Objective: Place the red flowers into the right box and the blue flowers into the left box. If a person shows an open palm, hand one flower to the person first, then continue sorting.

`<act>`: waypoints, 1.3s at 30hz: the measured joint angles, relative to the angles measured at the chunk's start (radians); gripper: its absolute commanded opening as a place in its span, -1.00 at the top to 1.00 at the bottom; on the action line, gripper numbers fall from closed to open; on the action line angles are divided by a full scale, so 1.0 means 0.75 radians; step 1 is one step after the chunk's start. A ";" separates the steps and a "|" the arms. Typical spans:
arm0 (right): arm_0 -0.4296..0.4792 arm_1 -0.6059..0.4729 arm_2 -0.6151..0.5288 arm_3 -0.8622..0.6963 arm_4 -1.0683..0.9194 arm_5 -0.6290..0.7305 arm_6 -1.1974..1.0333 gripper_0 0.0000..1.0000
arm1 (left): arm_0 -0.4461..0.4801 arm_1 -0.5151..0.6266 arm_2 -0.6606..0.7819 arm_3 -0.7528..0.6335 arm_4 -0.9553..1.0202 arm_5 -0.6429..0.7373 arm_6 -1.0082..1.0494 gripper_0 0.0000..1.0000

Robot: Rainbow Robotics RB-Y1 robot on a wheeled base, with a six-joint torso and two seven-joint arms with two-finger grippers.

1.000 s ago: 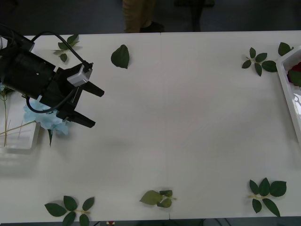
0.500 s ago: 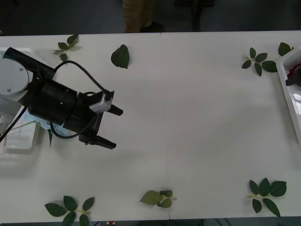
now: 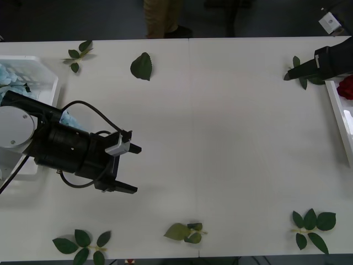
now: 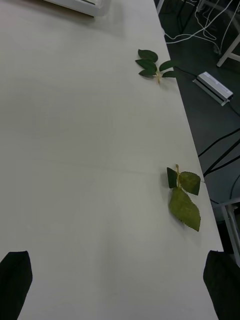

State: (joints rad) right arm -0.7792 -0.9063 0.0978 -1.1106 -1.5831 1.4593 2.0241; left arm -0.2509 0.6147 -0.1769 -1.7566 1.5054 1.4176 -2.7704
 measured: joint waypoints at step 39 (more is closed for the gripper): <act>0.257 0.493 0.232 -0.230 -0.359 -0.311 0.924 -0.72 | 0.001 -0.009 0.000 0.001 -0.007 -0.031 0.000 -1.00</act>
State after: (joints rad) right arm -0.5862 -0.5369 0.2721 -1.2831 -1.8524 1.2261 2.7172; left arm -0.2504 0.6080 -0.1768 -1.7560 1.5000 1.3942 -2.7704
